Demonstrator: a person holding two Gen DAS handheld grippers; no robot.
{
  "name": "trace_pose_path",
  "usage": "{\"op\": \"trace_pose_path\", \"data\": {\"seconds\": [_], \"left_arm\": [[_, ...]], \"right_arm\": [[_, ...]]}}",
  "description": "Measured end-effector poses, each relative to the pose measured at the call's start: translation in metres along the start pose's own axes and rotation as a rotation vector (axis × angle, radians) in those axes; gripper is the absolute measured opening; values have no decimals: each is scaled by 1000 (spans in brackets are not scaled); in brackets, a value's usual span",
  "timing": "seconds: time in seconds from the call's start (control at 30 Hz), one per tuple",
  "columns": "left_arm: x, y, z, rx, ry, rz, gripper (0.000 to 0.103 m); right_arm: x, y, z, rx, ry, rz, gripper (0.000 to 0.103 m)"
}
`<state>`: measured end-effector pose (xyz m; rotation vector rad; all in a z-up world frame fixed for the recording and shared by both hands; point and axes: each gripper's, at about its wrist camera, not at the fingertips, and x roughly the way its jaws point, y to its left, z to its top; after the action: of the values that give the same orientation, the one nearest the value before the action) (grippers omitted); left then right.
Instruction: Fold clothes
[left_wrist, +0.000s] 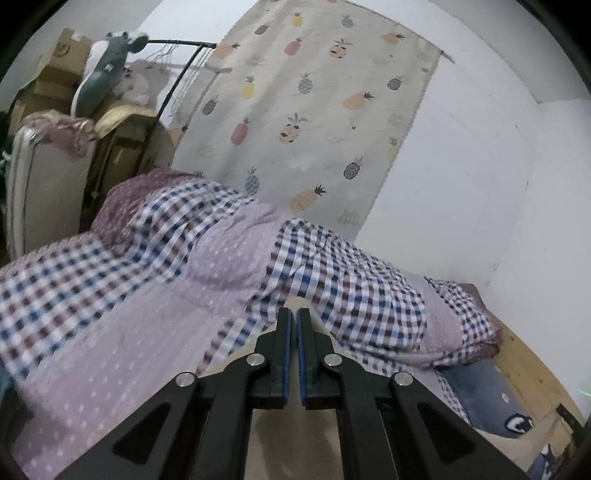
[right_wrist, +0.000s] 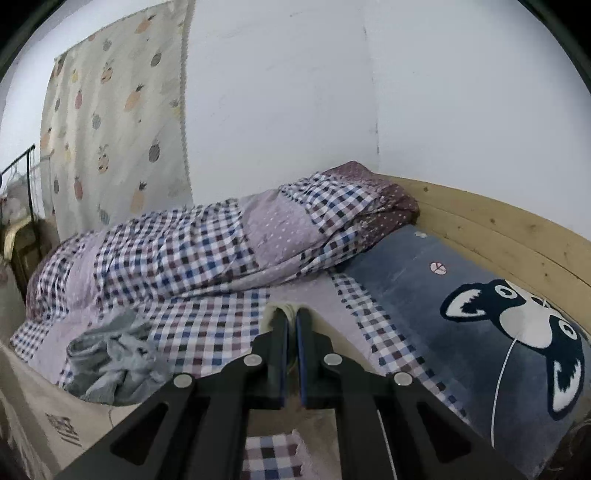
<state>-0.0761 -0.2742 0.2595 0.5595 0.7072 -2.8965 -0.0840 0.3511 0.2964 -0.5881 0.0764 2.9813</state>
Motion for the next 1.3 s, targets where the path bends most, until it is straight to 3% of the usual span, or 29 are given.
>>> {"op": "trace_pose_path", "data": {"seconds": [0.23,0.33,0.47,0.5,0.53,0.57,0.6,0.63,0.7,0.77,0.93,1.17,1.3], "left_arm": [[76,-60,40,83,24,48,2],[118,-67,17,93,120,94,2],[149,-64,-20,78,221,81,7],[152,-63,-29,82,246,69,20],[153,-62,-37,86,269,52,44],[154,-61,-45,89,293,35,56],[152,-60,-51,92,305,21,75],[146,-58,-54,94,301,3,83],[130,-52,-60,95,295,-34,83],[111,-45,-65,96,299,-61,83],[33,-11,-91,115,294,-132,84],[-97,38,-152,192,291,-144,84],[-182,58,-162,202,195,-148,84]], "right_arm": [[52,-9,36,4,-47,-94,2],[71,12,41,-76,-57,-127,3],[109,28,18,-135,18,-165,3],[120,29,9,-138,51,-170,4],[131,28,-1,-135,94,-171,4],[143,28,-11,-131,138,-171,5],[152,26,-22,-123,183,-171,13],[161,23,-32,-110,229,-170,20],[166,17,-50,-89,274,-151,53],[160,14,-63,-93,288,-133,70],[117,-3,-87,-70,318,-45,74],[-1,-19,-157,76,342,158,78],[-66,-7,-212,63,422,277,78]]}}
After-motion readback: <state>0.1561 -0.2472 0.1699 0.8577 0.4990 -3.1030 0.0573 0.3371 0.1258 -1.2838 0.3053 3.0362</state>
